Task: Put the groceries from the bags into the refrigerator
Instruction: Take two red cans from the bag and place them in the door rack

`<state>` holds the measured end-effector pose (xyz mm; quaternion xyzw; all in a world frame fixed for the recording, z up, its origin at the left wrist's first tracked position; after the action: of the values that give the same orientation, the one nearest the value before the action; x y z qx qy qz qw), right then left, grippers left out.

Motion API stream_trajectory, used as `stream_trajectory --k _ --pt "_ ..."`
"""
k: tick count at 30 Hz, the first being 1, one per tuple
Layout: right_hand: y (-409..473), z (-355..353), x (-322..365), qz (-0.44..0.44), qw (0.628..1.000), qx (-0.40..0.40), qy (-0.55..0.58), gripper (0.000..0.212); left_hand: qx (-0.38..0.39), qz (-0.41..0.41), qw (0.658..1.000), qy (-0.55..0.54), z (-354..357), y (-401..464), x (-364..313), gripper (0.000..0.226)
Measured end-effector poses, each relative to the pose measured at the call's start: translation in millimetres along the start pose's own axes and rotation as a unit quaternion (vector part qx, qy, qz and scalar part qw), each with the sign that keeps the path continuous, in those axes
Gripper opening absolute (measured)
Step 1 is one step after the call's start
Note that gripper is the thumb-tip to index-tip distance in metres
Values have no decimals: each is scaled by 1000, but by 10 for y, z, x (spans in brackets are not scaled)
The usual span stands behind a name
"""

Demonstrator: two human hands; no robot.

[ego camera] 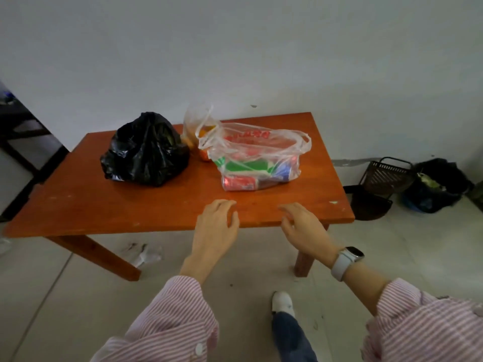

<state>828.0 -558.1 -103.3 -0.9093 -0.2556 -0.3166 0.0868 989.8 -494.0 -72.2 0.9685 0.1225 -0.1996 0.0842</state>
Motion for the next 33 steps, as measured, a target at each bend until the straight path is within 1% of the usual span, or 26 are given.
stream_trajectory --k 3,6,10,13,16,18,19,20,21,23,24,26,28,30,32,33 --pt "691 -203 -123 -30 998 -56 -25 34 -25 10 1000 7 87 698 29 31" --pt "1404 -321 -261 -37 997 -63 -31 34 -13 27 999 25 251 1415 11 32" --pt "2214 -323 -444 -40 997 -31 -59 33 26 22 997 62 483 2151 17 36" --pt "2589 -230 -651 -24 995 10 -100 29 82 20 993 87 730 2532 72 40" --pt "2608 -104 -919 14 985 85 -147 29 126 37 986 105 901 2683 54 39" --pt "2536 59 -1105 31 968 168 -184 31 120 54 986 107 932 2752 2 36" --pt "2498 123 -1178 40 957 201 -203 31 115 64 985 112 931 2791 -26 35" --pt "2497 152 -1241 49 952 217 -212 31 117 73 983 121 948 2850 -45 34" --pt "2546 121 -1275 54 956 205 -204 30 121 81 981 129 982 2931 -64 33" --pt "2720 -22 -1313 64 975 146 -155 27 115 100 978 140 1038 3132 -101 33" --pt "2808 -87 -1295 55 981 121 -138 29 112 113 976 150 1064 3227 -117 34" --pt "2991 -125 -1341 49 985 98 -135 39 136 140 967 166 1244 3463 -96 35" --pt "3130 -50 -1465 78 980 130 -127 51 181 134 962 154 1485 3643 79 44" --pt "3233 86 -1658 104 973 175 -105 64 213 127 961 123 1691 3752 278 63" --pt "3294 194 -1861 114 972 190 -83 80 254 106 958 80 1928 3790 487 80" --pt "3281 214 -1960 133 973 186 -43 84 274 87 956 55 2026 3780 587 86"
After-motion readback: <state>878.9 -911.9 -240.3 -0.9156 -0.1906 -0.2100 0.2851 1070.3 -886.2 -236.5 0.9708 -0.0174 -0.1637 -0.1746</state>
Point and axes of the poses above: each hand's wrist, its own y-axis towards the middle knuckle, its own z-axis out of the palm, x = y × z, the point moved 10 cm from there along y, towards the middle knuckle, and after that the axes turned 3 degrees about x, right-handed, at the moved point
